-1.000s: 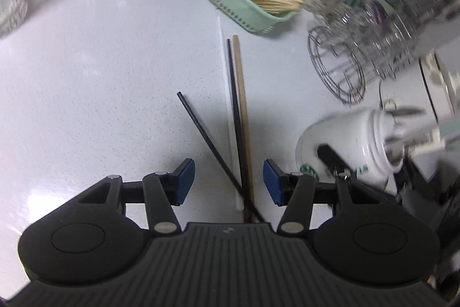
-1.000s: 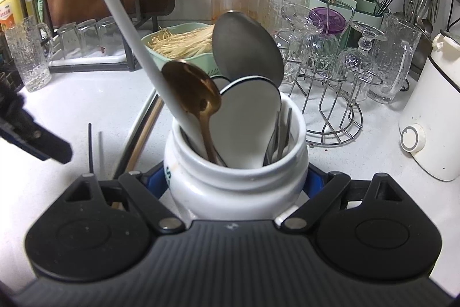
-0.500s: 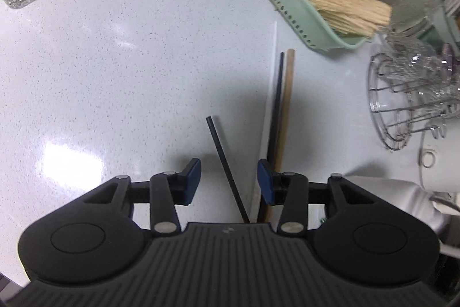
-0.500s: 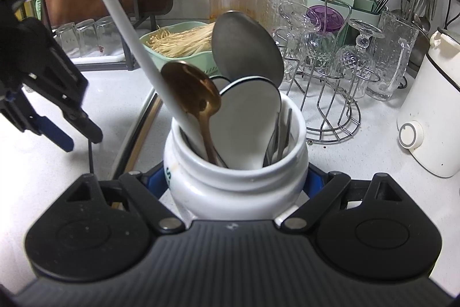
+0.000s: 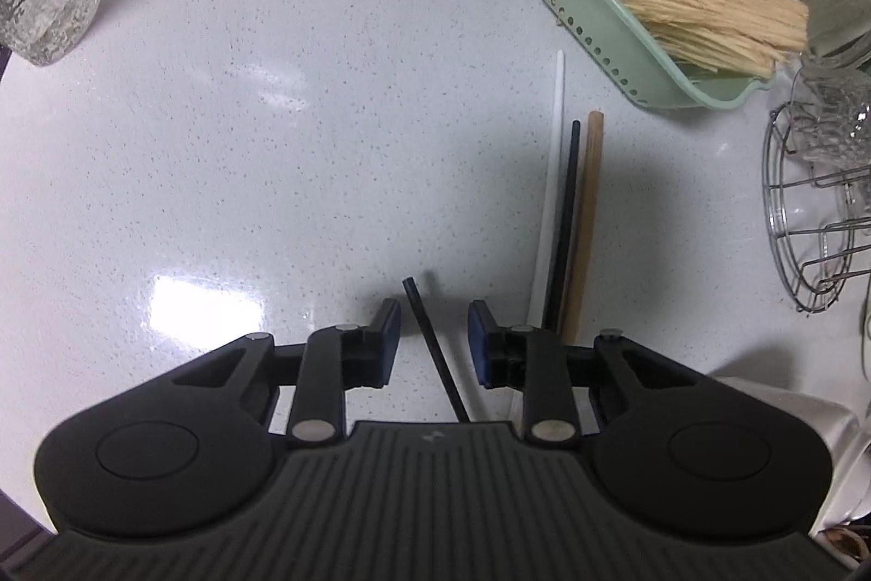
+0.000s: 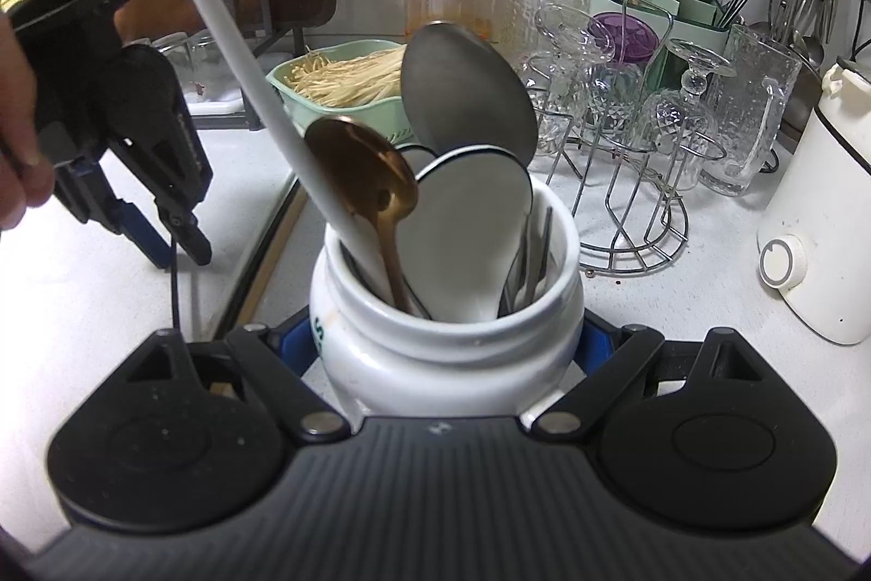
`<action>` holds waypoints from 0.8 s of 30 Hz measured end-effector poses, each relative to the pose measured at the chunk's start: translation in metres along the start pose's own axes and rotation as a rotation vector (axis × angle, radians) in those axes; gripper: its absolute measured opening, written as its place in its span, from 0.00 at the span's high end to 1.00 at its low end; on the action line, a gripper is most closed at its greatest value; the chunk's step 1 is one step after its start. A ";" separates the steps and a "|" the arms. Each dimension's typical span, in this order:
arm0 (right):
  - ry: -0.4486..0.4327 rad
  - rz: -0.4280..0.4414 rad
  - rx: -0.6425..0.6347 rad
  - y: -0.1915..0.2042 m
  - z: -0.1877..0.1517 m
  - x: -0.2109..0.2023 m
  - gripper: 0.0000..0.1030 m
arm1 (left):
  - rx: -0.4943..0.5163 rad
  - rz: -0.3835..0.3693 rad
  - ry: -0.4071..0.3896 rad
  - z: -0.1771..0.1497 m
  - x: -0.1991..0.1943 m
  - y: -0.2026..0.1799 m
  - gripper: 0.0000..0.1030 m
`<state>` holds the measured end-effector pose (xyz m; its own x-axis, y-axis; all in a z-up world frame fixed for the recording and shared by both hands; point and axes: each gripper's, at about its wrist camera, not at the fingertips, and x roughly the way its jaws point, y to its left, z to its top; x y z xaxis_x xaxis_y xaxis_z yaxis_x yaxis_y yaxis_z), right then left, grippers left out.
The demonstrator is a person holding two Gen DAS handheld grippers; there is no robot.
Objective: Organize utensils
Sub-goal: 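Close the left tool on the black chopstick, then lift the black chopstick with the left tool up over the mug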
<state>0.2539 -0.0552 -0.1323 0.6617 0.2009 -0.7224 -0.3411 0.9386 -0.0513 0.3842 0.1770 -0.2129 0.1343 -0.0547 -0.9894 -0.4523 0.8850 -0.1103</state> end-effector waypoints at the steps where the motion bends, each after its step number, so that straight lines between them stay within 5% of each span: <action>1: -0.001 0.001 -0.001 0.000 0.000 0.000 0.11 | 0.010 0.015 0.007 0.001 0.000 -0.003 0.70; 8: 0.003 0.009 -0.009 0.000 0.000 0.000 0.11 | 0.059 0.094 0.032 0.005 0.001 -0.023 0.74; 10: 0.004 0.012 -0.014 0.000 0.000 0.001 0.11 | 0.058 0.089 0.036 0.005 -0.001 -0.026 0.87; 15: 0.005 0.022 -0.019 -0.001 0.001 0.002 0.11 | 0.078 0.082 0.014 0.001 -0.003 -0.036 0.95; 24: 0.005 0.023 -0.024 -0.001 0.002 0.003 0.11 | 0.101 -0.007 -0.095 -0.018 -0.036 -0.020 0.95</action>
<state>0.2575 -0.0549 -0.1332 0.6504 0.2212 -0.7267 -0.3724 0.9266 -0.0513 0.3722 0.1530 -0.1773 0.2224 -0.0215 -0.9747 -0.3601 0.9272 -0.1026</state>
